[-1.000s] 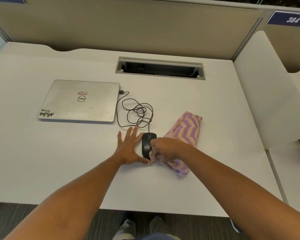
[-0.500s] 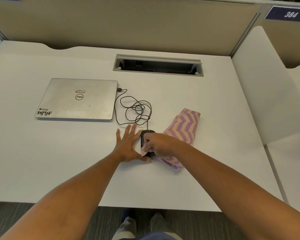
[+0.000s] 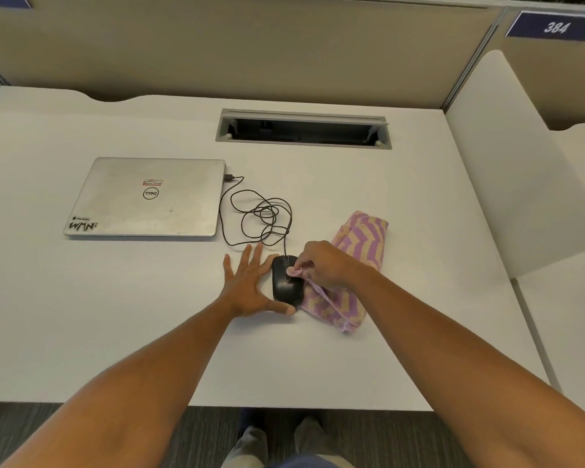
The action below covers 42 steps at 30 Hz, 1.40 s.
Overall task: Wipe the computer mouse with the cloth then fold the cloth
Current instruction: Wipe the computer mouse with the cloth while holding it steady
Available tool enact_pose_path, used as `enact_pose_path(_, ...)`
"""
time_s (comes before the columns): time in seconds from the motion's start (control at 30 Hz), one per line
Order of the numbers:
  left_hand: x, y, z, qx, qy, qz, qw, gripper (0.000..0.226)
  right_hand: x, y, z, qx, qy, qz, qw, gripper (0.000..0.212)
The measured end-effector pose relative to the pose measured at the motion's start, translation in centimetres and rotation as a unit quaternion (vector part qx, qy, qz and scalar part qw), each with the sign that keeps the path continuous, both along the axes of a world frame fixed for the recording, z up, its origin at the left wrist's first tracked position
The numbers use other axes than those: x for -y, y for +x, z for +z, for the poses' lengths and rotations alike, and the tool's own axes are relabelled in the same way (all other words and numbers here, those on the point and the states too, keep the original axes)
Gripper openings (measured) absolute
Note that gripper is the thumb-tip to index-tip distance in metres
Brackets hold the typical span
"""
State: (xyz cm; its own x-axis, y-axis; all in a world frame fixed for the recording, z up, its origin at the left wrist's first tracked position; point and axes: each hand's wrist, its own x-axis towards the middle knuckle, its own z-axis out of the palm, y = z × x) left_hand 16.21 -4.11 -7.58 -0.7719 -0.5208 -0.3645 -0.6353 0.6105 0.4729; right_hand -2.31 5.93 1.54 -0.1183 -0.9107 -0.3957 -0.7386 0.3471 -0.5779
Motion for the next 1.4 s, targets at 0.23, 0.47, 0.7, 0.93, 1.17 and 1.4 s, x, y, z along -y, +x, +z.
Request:
enact_pose_path(0.23,-0.1,-0.1,0.2,-0.006,0.007,0.009,1.0,0.139,-0.2,0.4,-1.0,0.029,0.0,-0.025,0.999,0.02)
enact_pose_path(0.47,-0.1,-0.2,0.0,-0.009,0.009,0.016,1.0,0.137,-0.9,-0.8,-1.2,0.004,0.084,0.063,0.994,0.009)
enact_pose_path(0.7,0.0,-0.1,0.2,-0.003,0.011,0.011,1.0,0.137,0.1,0.2,-0.9,0.021,-0.024,-0.006,0.999,0.013)
enact_pose_path(0.93,-0.1,-0.2,0.4,-0.002,0.01,0.008,1.0,0.136,-0.6,-0.1,-2.1,0.033,0.091,0.072,0.993,0.01)
enact_pose_path(1.17,0.1,-0.1,0.0,-0.007,0.018,0.011,1.0,0.134,0.5,-0.9,-3.3,0.033,-0.047,-0.123,0.991,0.018)
enact_pose_path(1.4,0.0,-0.2,0.0,-0.004,0.023,0.018,1.0,0.136,2.8,1.7,-3.1,0.029,-0.047,-0.015,0.998,0.016)
